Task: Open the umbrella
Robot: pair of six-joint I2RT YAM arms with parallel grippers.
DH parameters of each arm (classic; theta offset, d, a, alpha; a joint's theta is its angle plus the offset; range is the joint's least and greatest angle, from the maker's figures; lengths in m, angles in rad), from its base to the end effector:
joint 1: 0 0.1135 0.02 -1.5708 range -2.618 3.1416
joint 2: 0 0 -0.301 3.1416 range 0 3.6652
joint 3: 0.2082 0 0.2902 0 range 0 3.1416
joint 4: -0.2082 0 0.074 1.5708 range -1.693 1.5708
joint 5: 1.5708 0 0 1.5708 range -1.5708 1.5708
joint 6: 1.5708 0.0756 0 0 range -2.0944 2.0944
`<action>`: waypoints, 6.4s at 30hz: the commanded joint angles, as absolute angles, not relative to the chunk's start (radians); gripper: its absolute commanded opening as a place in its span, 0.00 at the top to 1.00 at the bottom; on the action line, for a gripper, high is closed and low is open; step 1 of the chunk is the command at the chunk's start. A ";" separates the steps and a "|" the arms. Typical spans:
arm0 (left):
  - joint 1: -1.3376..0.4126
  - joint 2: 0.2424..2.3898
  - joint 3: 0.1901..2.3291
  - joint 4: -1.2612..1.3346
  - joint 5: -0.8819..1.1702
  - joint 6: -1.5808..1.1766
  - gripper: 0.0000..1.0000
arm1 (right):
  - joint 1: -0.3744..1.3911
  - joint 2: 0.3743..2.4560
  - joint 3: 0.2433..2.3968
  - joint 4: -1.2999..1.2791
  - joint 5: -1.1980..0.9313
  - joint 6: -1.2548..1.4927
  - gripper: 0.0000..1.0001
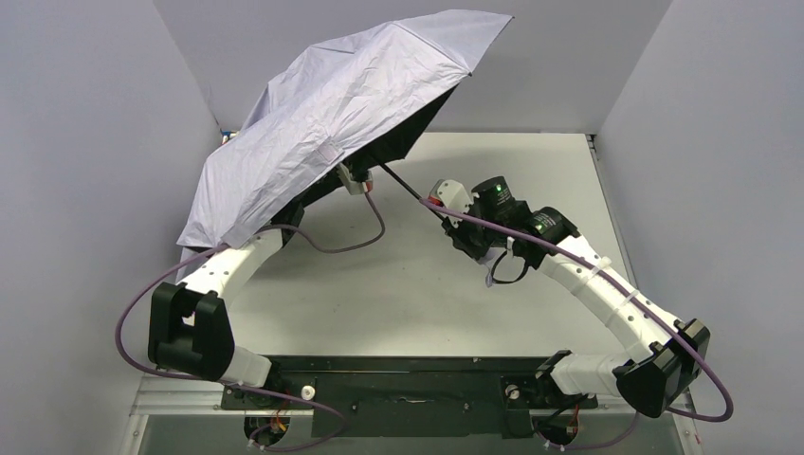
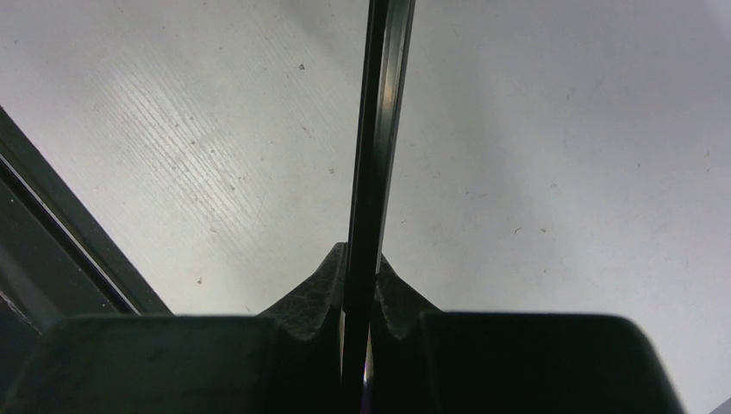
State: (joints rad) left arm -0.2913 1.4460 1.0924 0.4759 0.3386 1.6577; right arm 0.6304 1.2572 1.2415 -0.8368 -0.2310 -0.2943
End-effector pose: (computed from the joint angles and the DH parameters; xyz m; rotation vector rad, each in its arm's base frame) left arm 0.3892 -0.1429 0.3878 1.3925 0.5976 0.8645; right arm 0.2395 0.1962 0.3442 -1.1819 2.1337 0.4317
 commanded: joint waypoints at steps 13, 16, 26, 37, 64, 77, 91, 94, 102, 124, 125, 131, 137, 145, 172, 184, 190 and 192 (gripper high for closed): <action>0.070 1.517 1.257 0.756 0.030 1.681 0.90 | 0.646 1.196 1.133 -1.382 -0.126 -0.434 1.00; 0.093 1.532 1.273 0.756 0.026 1.683 0.90 | 0.646 1.189 1.117 -1.395 -0.117 -0.442 1.00; 0.142 1.592 1.351 0.747 0.010 1.707 0.87 | 0.647 1.177 1.080 -1.431 -0.110 -0.465 1.00; 0.175 1.672 1.430 0.725 -0.055 1.730 0.85 | 0.634 1.144 1.047 -1.445 -0.121 -0.472 1.00; -0.036 1.437 1.135 0.660 0.418 1.567 1.00 | 0.607 1.255 1.377 -1.308 -0.465 -0.327 0.92; -0.073 1.258 1.022 0.550 0.730 1.377 1.00 | 0.600 1.344 1.534 -1.165 -0.599 -0.156 0.28; -0.077 1.202 1.022 0.425 0.757 1.359 1.00 | 0.605 1.444 1.583 -1.145 -0.741 -0.095 0.98; -0.077 1.197 1.005 0.406 0.749 1.372 0.82 | 0.604 1.449 1.612 -1.144 -0.799 -0.061 1.00; -0.078 1.179 0.999 0.200 0.758 1.467 0.52 | 0.605 1.436 1.636 -1.030 -0.840 0.142 1.00; -0.270 1.288 0.984 0.364 0.583 1.477 0.63 | 0.662 1.386 1.581 -0.999 -0.855 0.171 1.00; -0.272 1.295 0.981 0.405 0.561 1.473 0.64 | 0.665 1.385 1.579 -0.999 -0.855 0.174 1.00; -0.275 1.367 0.977 0.533 0.454 1.450 0.74 | 0.676 1.380 1.577 -1.015 -0.862 0.172 1.00; -0.220 1.455 1.000 0.597 0.368 1.452 0.88 | 0.674 1.361 1.561 -1.074 -0.844 0.130 1.00; -0.076 1.624 1.114 0.730 0.251 1.512 0.82 | 0.674 1.308 1.499 -1.209 -0.766 0.010 1.00; 0.193 1.828 1.451 0.727 0.070 1.554 0.76 | 0.675 1.215 1.309 -1.272 -0.481 -0.123 1.00; 0.067 1.607 1.277 0.589 0.361 1.507 0.92 | 0.675 1.253 1.393 -1.140 -0.559 -0.065 1.00; -0.089 1.464 1.162 0.442 0.510 1.503 0.98 | 0.674 1.288 1.475 -0.977 -0.622 0.048 0.79; -0.133 1.436 1.154 0.407 0.530 1.502 1.00 | 0.674 1.294 1.489 -0.913 -0.606 0.099 0.64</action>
State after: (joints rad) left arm -0.0891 1.5051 1.1534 0.4770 0.6514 1.5448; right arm 0.6647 1.3407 1.4326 -0.9176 -0.5472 0.0143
